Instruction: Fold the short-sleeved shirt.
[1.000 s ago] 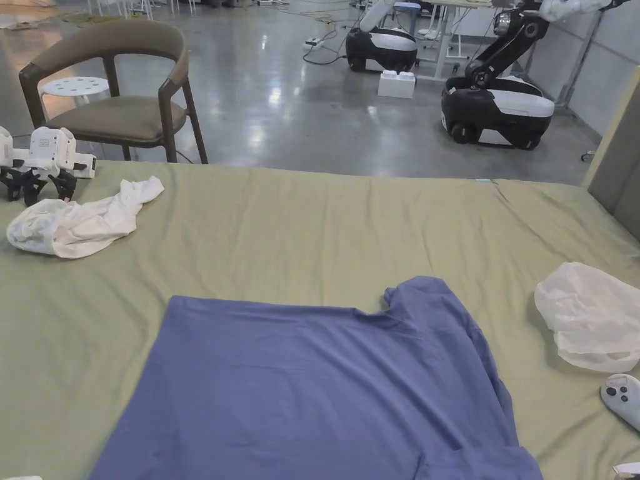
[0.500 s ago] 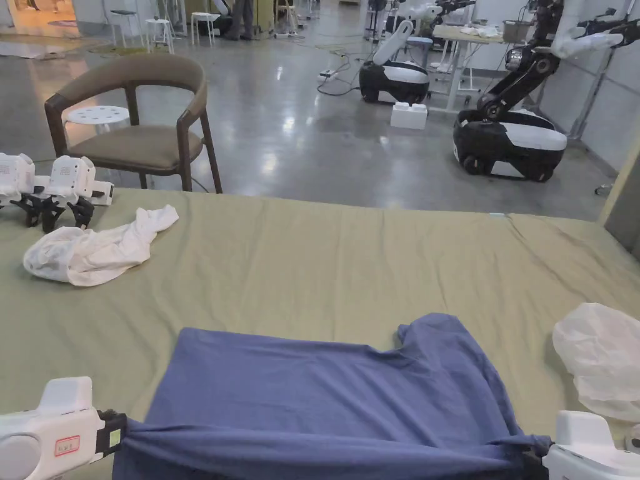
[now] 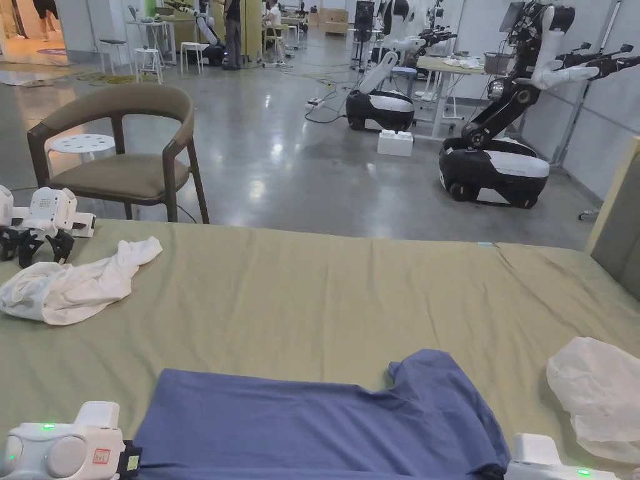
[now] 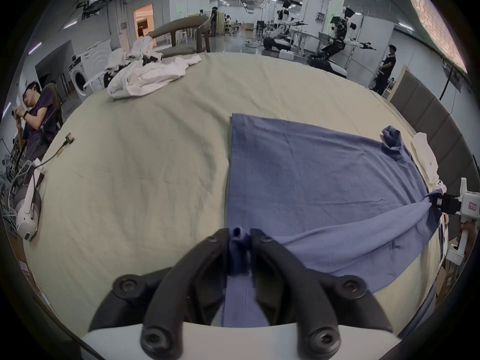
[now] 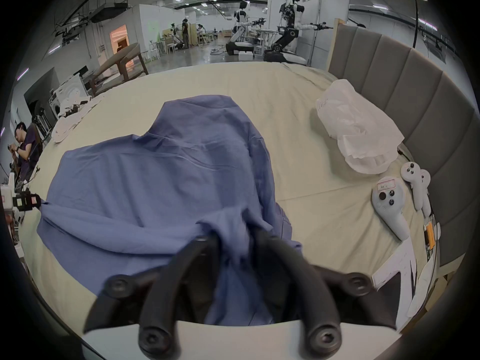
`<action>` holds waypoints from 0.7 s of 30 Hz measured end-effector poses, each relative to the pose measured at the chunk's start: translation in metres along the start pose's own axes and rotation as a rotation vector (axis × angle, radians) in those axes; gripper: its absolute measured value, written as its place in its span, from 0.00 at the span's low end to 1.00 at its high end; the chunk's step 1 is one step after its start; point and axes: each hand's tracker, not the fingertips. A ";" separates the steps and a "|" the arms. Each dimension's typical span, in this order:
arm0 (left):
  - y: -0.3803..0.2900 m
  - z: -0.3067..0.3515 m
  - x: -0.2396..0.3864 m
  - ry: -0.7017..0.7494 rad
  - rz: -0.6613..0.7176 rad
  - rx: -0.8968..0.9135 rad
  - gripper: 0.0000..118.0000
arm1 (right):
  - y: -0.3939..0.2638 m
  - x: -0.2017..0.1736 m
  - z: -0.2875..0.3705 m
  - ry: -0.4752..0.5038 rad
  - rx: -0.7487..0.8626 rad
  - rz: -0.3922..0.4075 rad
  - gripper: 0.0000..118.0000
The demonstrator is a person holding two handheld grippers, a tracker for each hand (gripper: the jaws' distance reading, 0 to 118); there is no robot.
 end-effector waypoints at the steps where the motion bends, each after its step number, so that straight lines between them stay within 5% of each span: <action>1: 0.000 0.007 0.002 -0.014 -0.010 0.024 0.30 | -0.001 0.000 0.006 -0.004 0.032 0.011 0.46; 4: 0.002 0.030 0.009 -0.036 -0.014 0.135 0.57 | 0.001 -0.007 0.035 -0.008 0.149 0.018 0.54; 13: 0.000 0.117 0.056 -0.016 -0.097 0.571 0.55 | 0.005 -0.061 0.136 -0.027 0.648 0.003 0.59; 15: -0.006 0.137 0.067 0.012 -0.099 0.670 0.49 | 0.002 -0.073 0.158 -0.028 0.751 0.013 0.53; 19: -0.016 0.163 0.075 0.023 -0.080 0.776 0.07 | -0.005 -0.094 0.187 -0.020 0.851 -0.002 0.04; 21: -0.023 0.174 0.080 0.045 -0.077 0.807 0.00 | -0.009 -0.101 0.196 -0.048 0.879 -0.016 0.03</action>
